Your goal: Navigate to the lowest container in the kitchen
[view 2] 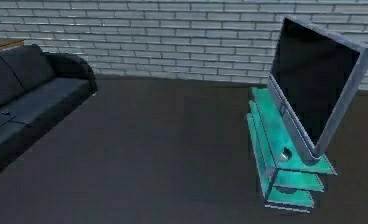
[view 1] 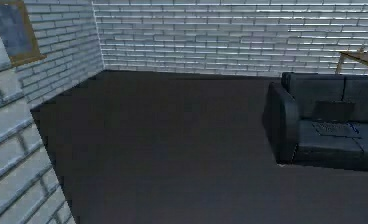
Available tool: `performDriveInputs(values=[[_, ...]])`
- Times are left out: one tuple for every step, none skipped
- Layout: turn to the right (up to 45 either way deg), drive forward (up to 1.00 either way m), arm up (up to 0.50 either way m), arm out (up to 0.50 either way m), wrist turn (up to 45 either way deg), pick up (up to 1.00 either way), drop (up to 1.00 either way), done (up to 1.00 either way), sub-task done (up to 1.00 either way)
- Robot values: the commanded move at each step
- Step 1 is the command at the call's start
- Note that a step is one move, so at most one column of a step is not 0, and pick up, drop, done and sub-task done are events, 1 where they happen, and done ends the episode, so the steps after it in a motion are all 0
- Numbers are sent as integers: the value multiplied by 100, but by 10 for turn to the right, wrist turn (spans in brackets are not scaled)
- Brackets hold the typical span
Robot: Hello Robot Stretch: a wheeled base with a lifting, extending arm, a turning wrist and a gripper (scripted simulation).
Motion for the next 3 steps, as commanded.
performDriveInputs(values=[[0, 90, 0, 0, 0, 0, 0, 0, 0], [-450, 0, 0, 0, 0, 0, 0, 0, 0], [-90, 0, 0, 0, 0, 0, 0, 0, 0]])
